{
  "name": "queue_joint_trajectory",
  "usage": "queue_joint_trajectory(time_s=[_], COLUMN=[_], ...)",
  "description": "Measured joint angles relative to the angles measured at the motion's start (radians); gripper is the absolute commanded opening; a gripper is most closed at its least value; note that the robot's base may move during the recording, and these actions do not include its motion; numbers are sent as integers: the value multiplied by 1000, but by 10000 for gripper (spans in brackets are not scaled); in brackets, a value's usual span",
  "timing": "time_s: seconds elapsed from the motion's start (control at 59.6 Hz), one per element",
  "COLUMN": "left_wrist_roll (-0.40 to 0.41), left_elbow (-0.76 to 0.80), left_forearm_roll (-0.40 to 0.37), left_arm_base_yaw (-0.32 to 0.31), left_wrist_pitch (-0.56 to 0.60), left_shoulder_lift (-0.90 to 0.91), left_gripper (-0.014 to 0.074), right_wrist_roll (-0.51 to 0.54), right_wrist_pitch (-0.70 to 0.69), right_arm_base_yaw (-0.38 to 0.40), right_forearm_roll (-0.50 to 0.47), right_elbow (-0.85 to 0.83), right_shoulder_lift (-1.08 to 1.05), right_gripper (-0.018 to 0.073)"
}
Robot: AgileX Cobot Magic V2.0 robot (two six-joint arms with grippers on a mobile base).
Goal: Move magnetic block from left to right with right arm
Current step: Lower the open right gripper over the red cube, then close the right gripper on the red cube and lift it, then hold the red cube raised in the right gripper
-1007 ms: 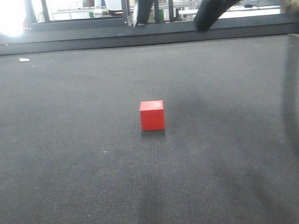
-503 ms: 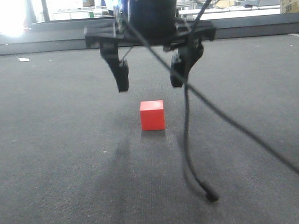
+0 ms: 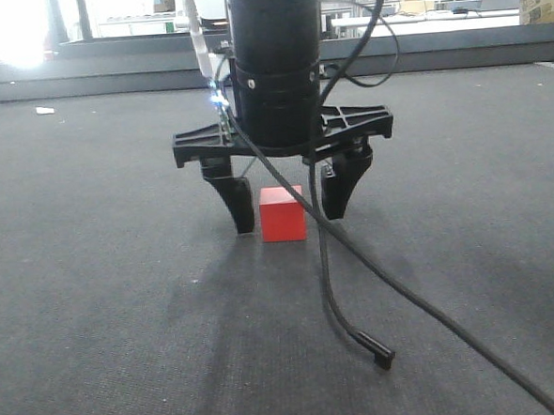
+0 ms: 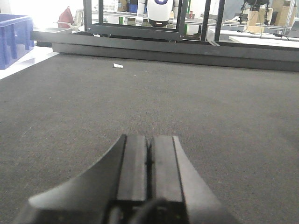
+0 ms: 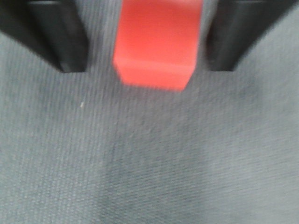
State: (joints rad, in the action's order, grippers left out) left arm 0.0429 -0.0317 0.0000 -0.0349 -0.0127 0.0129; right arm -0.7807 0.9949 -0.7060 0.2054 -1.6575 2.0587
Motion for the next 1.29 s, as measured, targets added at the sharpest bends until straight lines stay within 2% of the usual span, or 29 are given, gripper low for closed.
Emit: queue_joint_trajectory(time_s=[0.084, 0.168, 0.453, 0.755, 0.94, 1.292], left_wrist_roll=[0, 0, 0, 0, 0, 0], left_elbow=[0, 0, 0, 0, 0, 0], left_forearm_roll=[0, 0, 0, 0, 0, 0], left_arm_base_yaw=[0, 0, 0, 0, 0, 0], left_wrist_pitch=[0, 0, 0, 0, 0, 0], left_shoulder_lift=[0, 0, 0, 0, 0, 0], left_gripper=[-116, -116, -116, -116, -116, -116], right_wrist_roll=[0, -1, 15, 185, 265, 418], right_wrist_pitch=[-7, -7, -20, -31, -84, -208], right_arm_base_yaw=[0, 0, 15, 80, 178, 416], right_forearm_roll=[0, 0, -15, -22, -22, -22], right_elbow=[0, 0, 0, 30, 193, 639], right_shoulder_lift=[0, 0, -14, -180, -367, -793], right_gripper=[281, 228, 225, 225, 225, 225])
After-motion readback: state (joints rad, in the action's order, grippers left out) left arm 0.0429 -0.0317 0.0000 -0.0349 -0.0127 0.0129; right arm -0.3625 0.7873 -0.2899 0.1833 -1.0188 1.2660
